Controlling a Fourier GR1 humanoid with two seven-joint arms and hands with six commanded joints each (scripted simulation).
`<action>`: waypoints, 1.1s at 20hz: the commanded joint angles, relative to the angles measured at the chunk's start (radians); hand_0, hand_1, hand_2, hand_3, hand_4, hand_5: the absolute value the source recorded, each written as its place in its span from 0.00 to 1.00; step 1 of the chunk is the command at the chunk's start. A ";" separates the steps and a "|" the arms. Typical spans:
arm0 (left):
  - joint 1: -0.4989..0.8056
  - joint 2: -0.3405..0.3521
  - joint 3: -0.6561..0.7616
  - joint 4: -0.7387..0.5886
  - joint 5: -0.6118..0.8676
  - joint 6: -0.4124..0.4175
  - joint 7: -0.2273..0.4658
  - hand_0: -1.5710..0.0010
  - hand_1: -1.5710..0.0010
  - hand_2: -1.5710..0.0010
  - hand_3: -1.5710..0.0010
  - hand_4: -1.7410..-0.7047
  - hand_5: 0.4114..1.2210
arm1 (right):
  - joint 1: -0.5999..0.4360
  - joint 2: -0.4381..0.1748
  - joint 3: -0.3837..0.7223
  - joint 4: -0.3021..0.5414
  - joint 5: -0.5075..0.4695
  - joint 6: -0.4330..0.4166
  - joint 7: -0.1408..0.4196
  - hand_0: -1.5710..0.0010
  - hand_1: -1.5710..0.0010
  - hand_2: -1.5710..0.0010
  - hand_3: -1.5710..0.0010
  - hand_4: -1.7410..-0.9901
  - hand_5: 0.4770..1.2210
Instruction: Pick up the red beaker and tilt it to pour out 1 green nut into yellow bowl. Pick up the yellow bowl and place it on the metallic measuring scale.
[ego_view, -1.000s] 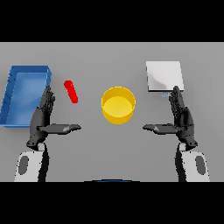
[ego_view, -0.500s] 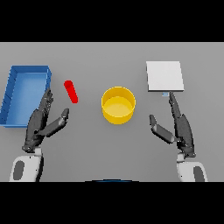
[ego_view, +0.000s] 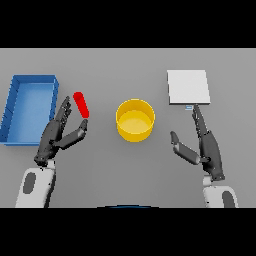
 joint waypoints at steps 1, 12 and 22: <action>-0.032 -0.001 0.009 0.043 -0.006 0.006 -0.007 1.00 1.00 1.00 1.00 0.36 0.40 | 0.002 0.002 -0.001 0.006 -0.007 0.006 0.001 1.00 1.00 1.00 1.00 0.59 0.27; -0.266 -0.005 0.095 0.391 -0.012 0.031 -0.080 1.00 1.00 1.00 1.00 0.40 0.37 | 0.006 -0.002 -0.016 -0.010 -0.021 0.002 0.033 1.00 1.00 1.00 1.00 0.54 0.28; -0.412 -0.001 0.124 0.563 -0.019 0.020 -0.126 1.00 1.00 1.00 1.00 0.39 0.38 | -0.016 -0.005 -0.027 0.015 -0.032 0.006 0.027 1.00 1.00 1.00 1.00 0.57 0.28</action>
